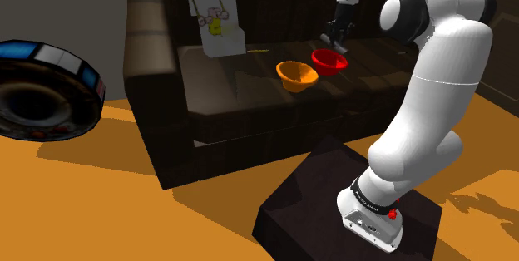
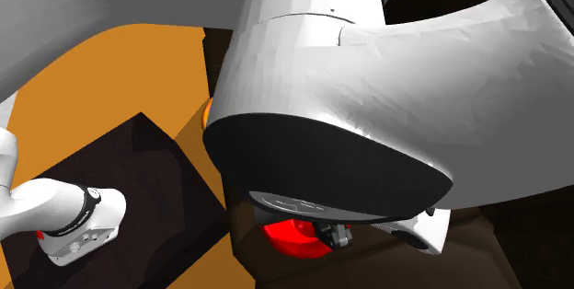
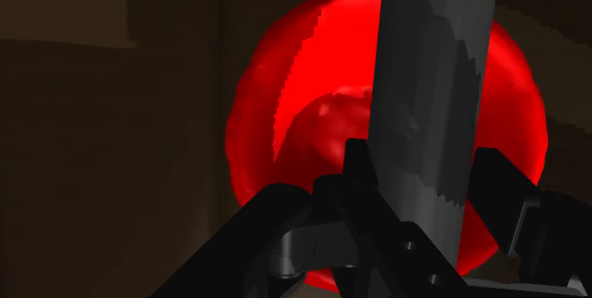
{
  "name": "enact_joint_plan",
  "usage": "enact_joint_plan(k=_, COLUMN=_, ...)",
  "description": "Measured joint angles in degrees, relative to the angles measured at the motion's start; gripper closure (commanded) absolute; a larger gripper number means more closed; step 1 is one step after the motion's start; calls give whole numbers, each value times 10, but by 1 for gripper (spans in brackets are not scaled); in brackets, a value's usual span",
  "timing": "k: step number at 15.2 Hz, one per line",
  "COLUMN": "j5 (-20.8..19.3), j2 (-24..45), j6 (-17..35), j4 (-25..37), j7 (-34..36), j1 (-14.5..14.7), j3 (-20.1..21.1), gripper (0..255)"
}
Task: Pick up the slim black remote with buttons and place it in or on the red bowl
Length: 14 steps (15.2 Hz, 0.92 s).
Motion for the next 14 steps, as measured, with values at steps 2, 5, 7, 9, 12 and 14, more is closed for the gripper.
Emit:
enact_joint_plan(k=2, j5=-1, j2=-2, j6=14, j4=-16, j7=-2, j1=0, j3=0, gripper=255)
enact_joint_plan(k=5, j5=0, j2=-2, j6=38, j4=-39, j7=-2, j1=2, j3=0, gripper=255)
enact_joint_plan(k=7, j5=0, j2=-3, j6=52, j4=-55, j7=-1, j1=3, j3=1, gripper=255)
enact_joint_plan(k=9, j5=0, j2=-1, j6=57, j4=-58, j7=-1, j1=3, j3=1, gripper=255)
enact_joint_plan(k=12, j5=0, j2=-1, j6=58, j4=-59, j7=-1, j1=3, j3=1, gripper=255)
enact_joint_plan(k=14, j5=0, j2=-1, j6=59, j4=-59, j7=-1, j1=3, j3=1, gripper=0)
